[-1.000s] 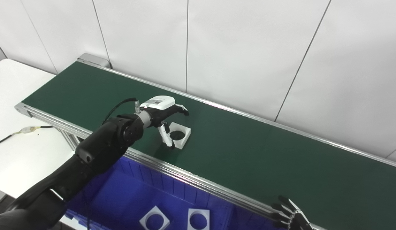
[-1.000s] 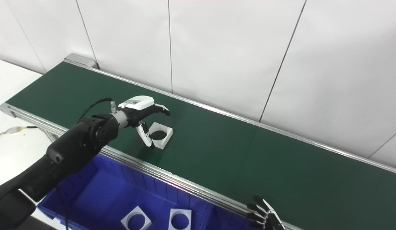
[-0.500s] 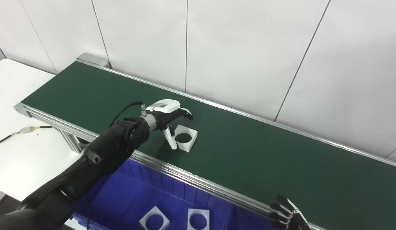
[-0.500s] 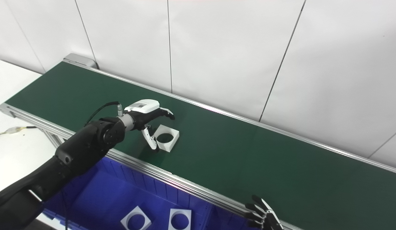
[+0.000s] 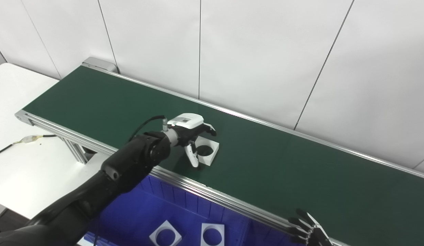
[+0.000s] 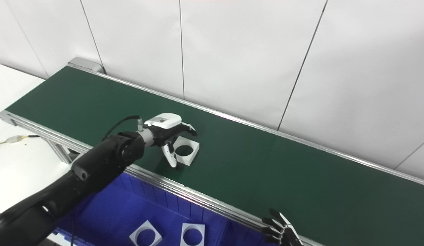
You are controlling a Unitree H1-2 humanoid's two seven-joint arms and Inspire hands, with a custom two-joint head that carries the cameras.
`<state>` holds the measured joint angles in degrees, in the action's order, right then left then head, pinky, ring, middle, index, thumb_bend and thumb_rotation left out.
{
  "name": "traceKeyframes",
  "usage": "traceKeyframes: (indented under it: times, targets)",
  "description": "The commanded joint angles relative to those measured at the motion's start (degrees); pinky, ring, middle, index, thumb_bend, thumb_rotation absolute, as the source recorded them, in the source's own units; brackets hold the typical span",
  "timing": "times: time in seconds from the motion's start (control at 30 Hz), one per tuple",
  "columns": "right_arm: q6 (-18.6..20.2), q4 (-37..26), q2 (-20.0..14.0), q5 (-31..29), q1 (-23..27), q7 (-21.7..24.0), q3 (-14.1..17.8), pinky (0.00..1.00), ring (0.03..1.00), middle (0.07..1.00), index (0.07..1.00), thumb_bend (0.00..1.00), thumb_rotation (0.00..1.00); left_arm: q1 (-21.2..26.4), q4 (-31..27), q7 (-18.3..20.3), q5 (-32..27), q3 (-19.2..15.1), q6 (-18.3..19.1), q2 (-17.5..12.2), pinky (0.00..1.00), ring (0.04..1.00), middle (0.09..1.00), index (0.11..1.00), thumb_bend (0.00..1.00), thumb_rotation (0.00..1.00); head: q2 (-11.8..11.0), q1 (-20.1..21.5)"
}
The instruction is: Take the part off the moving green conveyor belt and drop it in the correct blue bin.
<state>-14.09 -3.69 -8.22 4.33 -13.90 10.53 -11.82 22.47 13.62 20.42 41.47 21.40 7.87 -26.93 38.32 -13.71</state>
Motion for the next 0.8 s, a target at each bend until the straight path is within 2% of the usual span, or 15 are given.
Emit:
traceKeyframes:
  times: [0.0, 0.3, 0.43, 0.5, 0.53, 0.57, 0.63, 0.77]
  targets:
    - [-1.92, -1.26, 0.43, -0.37, 0.05, -0.14, 0.04, 0.65, 0.729, 0.795, 0.876, 0.68, 0.58, 1.98, -0.97, -2.06, 1.26, 0.13, -1.34, -0.61, 0.83, 0.872, 0.871, 0.821, 0.87, 0.01, -0.09, 0.12]
    - [-2.11, -1.54, 0.67, 0.08, -0.17, -0.27, -0.01, 0.65, 0.728, 0.795, 0.877, 0.68, 0.6, 0.97, 3.36, -8.94, 4.06, 2.96, -5.07, 2.21, 0.79, 0.816, 0.819, 0.788, 0.85, 0.02, 0.18, 0.73]
    - [-1.97, -1.7, 0.78, 0.5, -0.28, -0.43, 0.05, 0.65, 0.725, 0.793, 0.876, 0.69, 0.6, 1.04, 6.14, -13.78, 5.39, 3.97, -7.9, 3.04, 0.71, 0.733, 0.747, 0.718, 0.81, 0.0, 0.27, 0.72]
    - [-1.82, -1.77, 0.79, 0.58, -0.32, -0.45, 0.06, 0.65, 0.726, 0.794, 0.877, 0.69, 0.61, 0.92, 7.15, -16.85, 5.18, 3.66, -9.85, 3.22, 0.65, 0.639, 0.651, 0.646, 0.77, 0.0, 0.27, 0.74]
    - [-1.74, -1.81, 0.81, 0.57, -0.34, -0.44, 0.06, 0.65, 0.727, 0.796, 0.877, 0.69, 0.61, 0.85, 7.59, -18.33, 5.05, 3.49, -10.85, 3.26, 0.59, 0.562, 0.544, 0.564, 0.62, 0.0, 0.28, 0.75]
    - [-1.71, -1.81, 0.82, 0.52, -0.36, -0.44, 0.09, 0.65, 0.728, 0.797, 0.878, 0.69, 0.6, 0.76, 7.85, -19.66, 5.0, 3.28, -11.7, 3.21, 0.57, 0.536, 0.508, 0.537, 0.57, 0.0, 0.37, 0.78]
    - [-1.65, -1.83, 0.83, 0.5, -0.4, -0.48, 0.13, 0.65, 0.726, 0.795, 0.877, 0.69, 0.6, 0.66, 8.19, -21.1, 4.66, 2.75, -12.92, 3.11, 0.54, 0.469, 0.484, 0.507, 0.52, 0.0, 0.4, 0.75]
    - [-1.7, -1.9, 0.72, 0.6, -0.36, -0.45, 0.16, 0.65, 0.727, 0.793, 0.875, 0.7, 0.61, 0.65, 8.52, -21.58, 2.79, 1.46, -14.75, 3.0, 0.52, 0.454, 0.492, 0.493, 0.5, 0.0, 0.48, 0.77]
